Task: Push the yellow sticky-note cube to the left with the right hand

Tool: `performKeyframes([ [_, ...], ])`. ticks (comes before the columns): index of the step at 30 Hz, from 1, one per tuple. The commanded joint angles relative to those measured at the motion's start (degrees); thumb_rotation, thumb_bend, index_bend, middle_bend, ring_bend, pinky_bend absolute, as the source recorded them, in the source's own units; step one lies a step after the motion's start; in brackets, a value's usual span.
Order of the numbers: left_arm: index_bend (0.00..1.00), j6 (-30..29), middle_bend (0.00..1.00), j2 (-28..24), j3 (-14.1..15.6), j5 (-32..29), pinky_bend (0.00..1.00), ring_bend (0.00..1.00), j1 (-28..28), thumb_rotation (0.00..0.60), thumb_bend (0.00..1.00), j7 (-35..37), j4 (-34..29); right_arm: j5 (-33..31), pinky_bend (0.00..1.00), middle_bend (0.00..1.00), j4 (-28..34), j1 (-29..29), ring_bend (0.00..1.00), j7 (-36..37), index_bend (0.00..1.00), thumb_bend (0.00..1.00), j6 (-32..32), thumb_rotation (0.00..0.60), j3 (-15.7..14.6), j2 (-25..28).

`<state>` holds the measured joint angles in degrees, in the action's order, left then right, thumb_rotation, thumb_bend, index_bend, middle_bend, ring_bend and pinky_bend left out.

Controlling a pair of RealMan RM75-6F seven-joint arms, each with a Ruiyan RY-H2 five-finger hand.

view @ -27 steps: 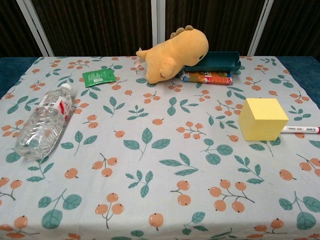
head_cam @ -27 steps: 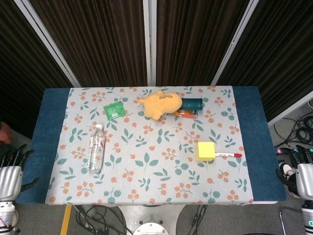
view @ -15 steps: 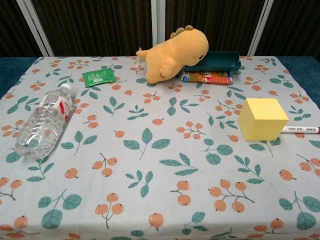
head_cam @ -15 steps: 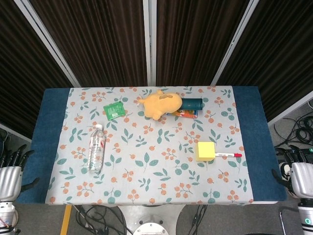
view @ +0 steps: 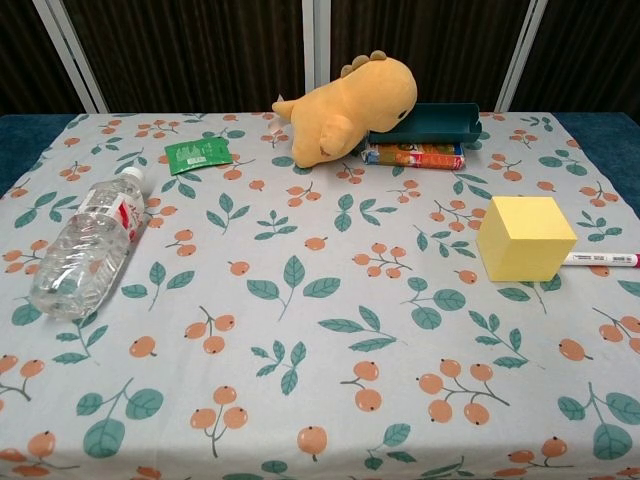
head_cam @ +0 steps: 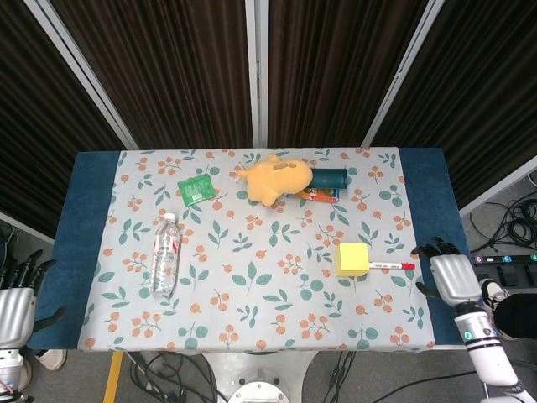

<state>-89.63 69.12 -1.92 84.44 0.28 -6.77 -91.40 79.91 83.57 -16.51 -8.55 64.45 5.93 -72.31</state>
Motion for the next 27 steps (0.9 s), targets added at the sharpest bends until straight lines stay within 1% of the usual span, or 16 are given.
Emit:
performKeyframes([
  [1, 0.26, 0.1, 0.19, 0.0, 0.1, -0.1, 0.11, 0.18, 0.0, 0.600, 0.09, 0.0, 0.0, -1.5, 0.22, 0.35, -4.7, -3.4, 0.12, -2.9, 0.38, 0.15, -3.9, 0.600, 0.2, -4.6],
  [4, 0.26, 0.2, 0.19, 0.2, 0.1, -0.2, 0.11, 0.18, 0.1, 0.600, 0.09, 0.1, 0.2, -2.2, 0.22, 0.37, -7.9, -5.0, 0.12, -3.9, 0.40, 0.15, -5.8, 0.600, 0.2, -7.4],
  [11, 0.26, 0.6, 0.19, 0.2, 0.3, -0.5, 0.11, 0.18, 0.2, 0.600, 0.09, 0.2, 0.3, -4.4, 0.22, 0.40, -14.3, -7.7, 0.13, -5.0, 0.44, 0.17, -9.3, 0.600, 0.4, -11.8],
  [19, 0.26, 0.8, 0.19, 0.2, 0.4, -0.6, 0.11, 0.18, 0.3, 0.600, 0.09, 0.2, 0.5, -5.4, 0.22, 0.43, -18.1, -8.9, 0.13, -4.9, 0.45, 0.18, -11.0, 0.600, -0.2, -14.1],
  [27, 0.26, 1.1, 0.19, 0.4, 0.3, -0.9, 0.11, 0.18, 0.3, 0.600, 0.09, 0.2, 0.7, -5.7, 0.22, 0.46, -19.4, -9.2, 0.15, -4.2, 0.47, 0.18, -11.5, 0.600, -0.7, -14.8],
])
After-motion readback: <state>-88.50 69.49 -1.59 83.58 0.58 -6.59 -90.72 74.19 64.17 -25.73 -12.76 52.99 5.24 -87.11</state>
